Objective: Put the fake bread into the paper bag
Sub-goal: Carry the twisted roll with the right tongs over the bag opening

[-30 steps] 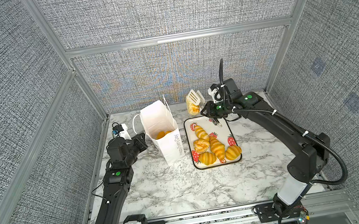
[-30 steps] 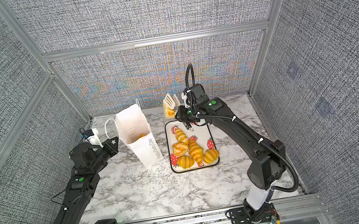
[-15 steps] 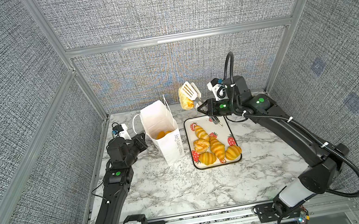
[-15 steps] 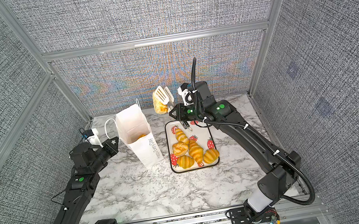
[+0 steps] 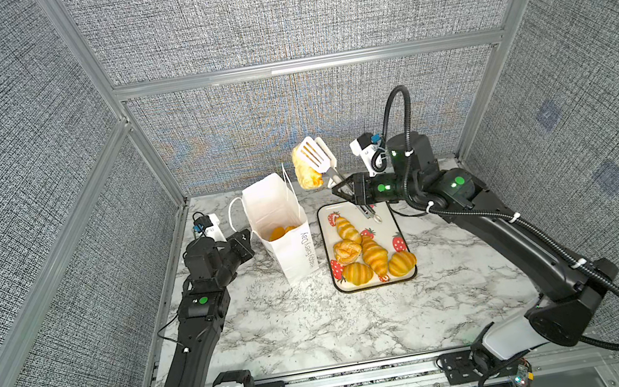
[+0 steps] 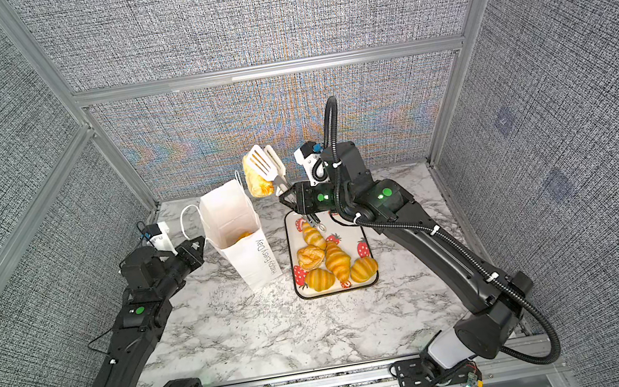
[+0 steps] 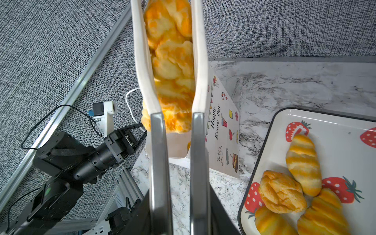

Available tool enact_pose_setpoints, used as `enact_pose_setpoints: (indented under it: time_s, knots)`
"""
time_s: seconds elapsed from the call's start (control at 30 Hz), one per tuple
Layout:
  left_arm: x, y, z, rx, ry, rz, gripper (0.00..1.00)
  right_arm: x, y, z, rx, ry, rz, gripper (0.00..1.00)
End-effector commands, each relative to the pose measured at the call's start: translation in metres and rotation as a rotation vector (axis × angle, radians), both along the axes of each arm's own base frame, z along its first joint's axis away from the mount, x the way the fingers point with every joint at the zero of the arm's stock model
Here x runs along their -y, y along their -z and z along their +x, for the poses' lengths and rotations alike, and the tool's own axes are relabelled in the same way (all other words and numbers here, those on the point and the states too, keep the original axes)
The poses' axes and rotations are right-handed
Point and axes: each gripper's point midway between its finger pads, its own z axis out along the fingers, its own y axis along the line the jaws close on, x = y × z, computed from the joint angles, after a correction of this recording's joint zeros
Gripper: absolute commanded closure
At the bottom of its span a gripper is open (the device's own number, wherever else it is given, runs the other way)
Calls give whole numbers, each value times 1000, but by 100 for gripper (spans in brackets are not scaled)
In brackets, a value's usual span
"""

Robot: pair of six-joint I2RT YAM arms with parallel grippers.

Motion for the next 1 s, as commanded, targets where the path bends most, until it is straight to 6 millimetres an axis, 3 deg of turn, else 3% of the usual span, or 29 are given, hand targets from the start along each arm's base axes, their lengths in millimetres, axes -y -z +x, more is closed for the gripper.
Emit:
enact_pose_setpoints:
  time_s: [0.0, 0.27, 0.47, 0.73, 0.97]
  knots:
    - [2, -2, -2, 0, 11, -1, 100, -10, -27, -5, 95, -41, 45, 68]
    - [1, -4, -4, 4, 11, 0, 100, -35, -32, -24, 132, -122, 38, 68]
    - [1, -4, -4, 5, 12, 3, 100, -52, -25, -31, 121, -166, 22, 67]
    - [1, -2, -4, 0, 10, 1, 100, -79, 6, -34, 72, -216, -29, 68]
    - [1, 0, -4, -4, 8, 4, 100, -86, 33, -25, 25, -201, -87, 68]
